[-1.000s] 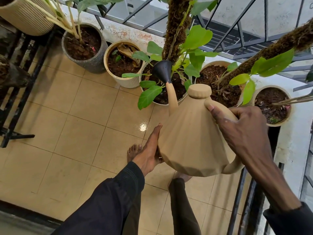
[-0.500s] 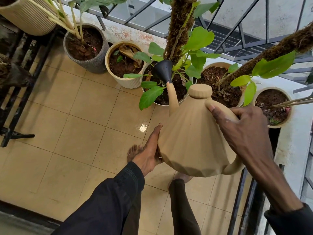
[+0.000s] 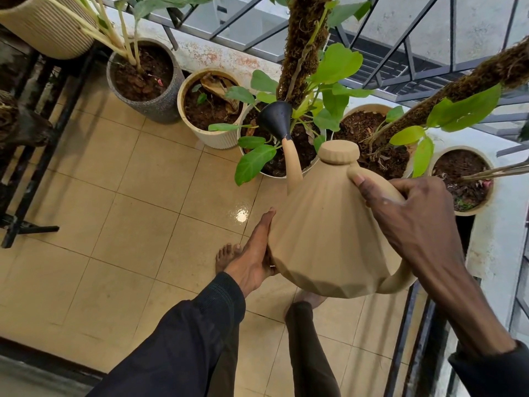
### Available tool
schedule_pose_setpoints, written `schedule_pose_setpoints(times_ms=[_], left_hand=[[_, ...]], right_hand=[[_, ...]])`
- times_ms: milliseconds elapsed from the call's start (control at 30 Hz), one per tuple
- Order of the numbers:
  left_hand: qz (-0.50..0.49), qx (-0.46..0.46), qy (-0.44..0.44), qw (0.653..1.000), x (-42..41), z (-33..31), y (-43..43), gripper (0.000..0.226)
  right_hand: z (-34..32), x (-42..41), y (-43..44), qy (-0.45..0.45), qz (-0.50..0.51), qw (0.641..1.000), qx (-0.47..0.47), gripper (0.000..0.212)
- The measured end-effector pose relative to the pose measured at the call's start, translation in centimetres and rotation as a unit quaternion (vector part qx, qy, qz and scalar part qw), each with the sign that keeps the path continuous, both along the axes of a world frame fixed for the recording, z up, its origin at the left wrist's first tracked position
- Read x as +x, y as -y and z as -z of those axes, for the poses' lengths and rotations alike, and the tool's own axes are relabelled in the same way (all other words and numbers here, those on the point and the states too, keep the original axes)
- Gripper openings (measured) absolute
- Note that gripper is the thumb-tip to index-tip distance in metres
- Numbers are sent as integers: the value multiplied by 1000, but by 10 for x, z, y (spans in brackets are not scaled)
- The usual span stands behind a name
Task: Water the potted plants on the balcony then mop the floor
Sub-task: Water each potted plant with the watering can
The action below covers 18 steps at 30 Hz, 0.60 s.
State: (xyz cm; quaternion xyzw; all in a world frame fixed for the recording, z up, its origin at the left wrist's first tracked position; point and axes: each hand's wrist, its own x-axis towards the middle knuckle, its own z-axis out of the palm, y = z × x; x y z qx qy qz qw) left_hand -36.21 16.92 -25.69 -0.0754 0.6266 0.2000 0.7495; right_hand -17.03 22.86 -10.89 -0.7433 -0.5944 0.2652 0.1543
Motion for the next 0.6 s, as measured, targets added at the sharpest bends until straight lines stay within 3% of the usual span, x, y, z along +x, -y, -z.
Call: schedule_pose_setpoints(times_ms=[433,600], left_hand=[[-5,7,5,1000,-1,3,-1,66],[-3,17,-1,1000,-3,5,-2,66]], right_hand=[[8,6,9,-31,4,999,22,67],[12,9,15,-58,18,997,38,51]])
